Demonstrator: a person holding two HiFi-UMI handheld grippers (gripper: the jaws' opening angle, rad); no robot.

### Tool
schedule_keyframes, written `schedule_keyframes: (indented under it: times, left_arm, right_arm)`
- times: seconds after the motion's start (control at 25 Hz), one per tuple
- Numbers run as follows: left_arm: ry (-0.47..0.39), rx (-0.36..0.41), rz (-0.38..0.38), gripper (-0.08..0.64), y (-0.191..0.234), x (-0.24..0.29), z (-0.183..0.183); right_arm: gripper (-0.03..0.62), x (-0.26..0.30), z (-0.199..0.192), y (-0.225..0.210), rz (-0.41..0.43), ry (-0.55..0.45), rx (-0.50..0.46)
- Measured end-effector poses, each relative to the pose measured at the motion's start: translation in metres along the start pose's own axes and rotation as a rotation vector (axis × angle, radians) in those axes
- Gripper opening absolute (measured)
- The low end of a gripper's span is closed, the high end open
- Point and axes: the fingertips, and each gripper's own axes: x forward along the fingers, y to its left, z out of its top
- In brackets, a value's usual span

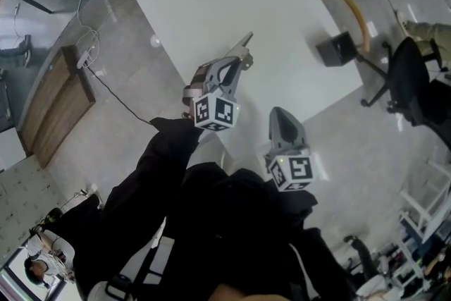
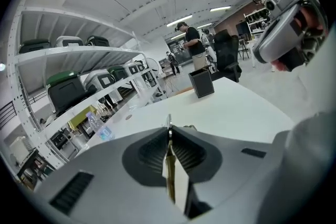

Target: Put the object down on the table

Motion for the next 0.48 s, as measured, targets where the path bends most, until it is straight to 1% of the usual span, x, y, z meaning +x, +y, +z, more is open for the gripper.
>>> schedule_keyframes:
  times: [0.48]
  left_arm:
    - [0.068,0.053,-0.024,0.028,-0.008,0.031,-0.024]
  right_arm:
    - [0.003,0.002,-0.01,-0.004,-0.016,0.023,-0.009]
